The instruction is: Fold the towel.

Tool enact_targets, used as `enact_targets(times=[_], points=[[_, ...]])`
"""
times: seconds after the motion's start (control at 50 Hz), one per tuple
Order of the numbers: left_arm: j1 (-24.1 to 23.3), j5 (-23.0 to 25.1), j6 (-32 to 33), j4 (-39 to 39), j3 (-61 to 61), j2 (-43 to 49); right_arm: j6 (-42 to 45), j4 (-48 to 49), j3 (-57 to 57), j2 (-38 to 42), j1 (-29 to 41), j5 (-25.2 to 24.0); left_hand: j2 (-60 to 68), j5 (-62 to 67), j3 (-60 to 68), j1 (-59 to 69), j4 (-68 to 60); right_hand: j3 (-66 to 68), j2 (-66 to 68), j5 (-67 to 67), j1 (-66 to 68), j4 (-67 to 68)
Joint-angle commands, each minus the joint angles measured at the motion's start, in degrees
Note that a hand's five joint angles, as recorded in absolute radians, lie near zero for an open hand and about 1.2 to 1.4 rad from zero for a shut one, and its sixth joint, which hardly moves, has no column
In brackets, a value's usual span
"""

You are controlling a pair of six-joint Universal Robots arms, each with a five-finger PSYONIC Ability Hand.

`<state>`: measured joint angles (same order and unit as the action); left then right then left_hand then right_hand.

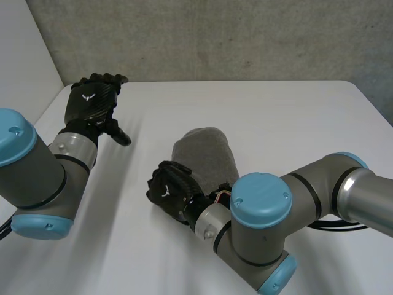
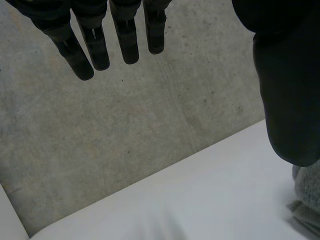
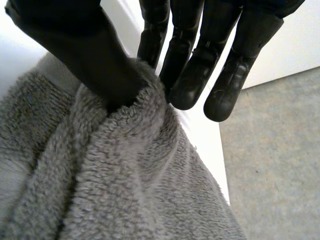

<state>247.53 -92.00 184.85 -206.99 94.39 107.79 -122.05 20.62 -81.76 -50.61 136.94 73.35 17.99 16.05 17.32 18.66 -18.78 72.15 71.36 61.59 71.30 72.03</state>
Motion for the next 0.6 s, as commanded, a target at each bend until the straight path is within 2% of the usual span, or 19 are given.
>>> enact_targets(times=[0.02,0.04,0.06,0.08,0.1,0.14,0.2,0.24,0.26,0.3,0.42,0.46,0.6], points=[[-1.0,-0.02,-1.42,-0.08,-0.25,0.14,-16.67,0.56,-5.33,-10.98,-6.76,-0.58,-4.24,-12.31,-3.57,-4.92,5.04,-41.77,-40.98,-41.22,-40.93,-41.66],[-1.0,-0.02,-1.42,-0.08,-0.26,0.14,-16.73,0.56,-5.34,-11.0,-6.78,-0.58,-4.24,-12.31,-3.57,-4.92,5.04,-41.88,-41.09,-41.32,-41.03,-41.76],[-1.26,-0.02,-1.42,-0.08,-0.52,0.22,-22.3,0.56,-6.38,-12.74,-8.69,-0.49,-4.24,-12.31,-3.57,-4.92,5.04,-53.53,-52.75,-52.98,-52.69,-53.42],[-1.87,-0.02,-1.42,-0.08,-1.13,0.4,-27.4,0.48,-7.18,-13.98,-10.63,-0.32,-4.24,-12.31,-3.57,-4.92,5.04,-59.81,-59.02,-59.26,-58.97,-59.7],[-1.88,-0.02,-1.42,-0.08,-1.13,0.4,-27.45,0.48,-7.19,-13.99,-10.65,-0.32,-4.24,-12.31,-3.57,-4.92,5.04,-59.87,-59.09,-59.32,-59.03,-59.76],[-4.15,-0.11,-1.33,0.18,-2.45,1.1,-37.16,0.04,-7.97,-16.79,-13.71,0.12,-3.9,-11.97,-3.24,-4.58,4.7,-62.15,-61.36,-61.59,-61.3,-62.03],[-5.39,-0.11,-1.33,0.27,-3.07,1.72,-41.42,-0.4,-8.06,-17.59,-15.57,0.12,-3.57,-11.63,-2.9,-4.24,4.36,-62.15,-61.36,-61.59,-61.3,-62.03],[-7.58,-0.2,-1.33,0.62,-4.38,4.34,-47.9,-1.71,-8.15,-17.86,-20.55,-0.05,-3.4,-11.47,-2.73,-4.08,4.19,-62.15,-61.36,-61.59,-61.3,-62.03],[-7.59,-0.2,-1.33,0.62,-4.39,4.35,-47.93,-1.72,-8.15,-17.86,-20.58,-0.05,-3.4,-11.47,-2.73,-4.08,4.19,-62.15,-61.36,-61.59,-61.3,-62.03],[-10.74,-0.29,-1.33,1.15,-6.14,7.33,-51.61,-4.61,-7.19,-17.6,-23.29,-0.49,-3.4,-11.47,-2.73,-4.08,4.19,-62.15,-61.36,-61.59,-61.3,-62.03],[-14.8,-0.2,-1.24,3.35,-10.1,13.76,-52.68,-8.93,-3.49,-11.88,-23.65,-1.11,-3.57,-11.63,-2.9,-4.24,4.36,-62.15,-61.36,-61.59,-61.3,-62.03],[-16.55,-0.03,-0.98,4.75,-13.33,18.57,-52.76,-11.64,-0.96,-8.21,-23.65,-1.11,-3.73,-11.8,-3.07,-4.41,4.53,-62.15,-61.36,-61.59,-61.3,-62.03],[-17.35,0.06,-0.19,8.36,-18.36,26.77,-52.32,-15.26,2.04,-3.09,-23.65,-0.76,-3.73,-11.8,-3.07,-4.41,4.53,-62.15,-61.36,-61.59,-61.3,-62.03]])
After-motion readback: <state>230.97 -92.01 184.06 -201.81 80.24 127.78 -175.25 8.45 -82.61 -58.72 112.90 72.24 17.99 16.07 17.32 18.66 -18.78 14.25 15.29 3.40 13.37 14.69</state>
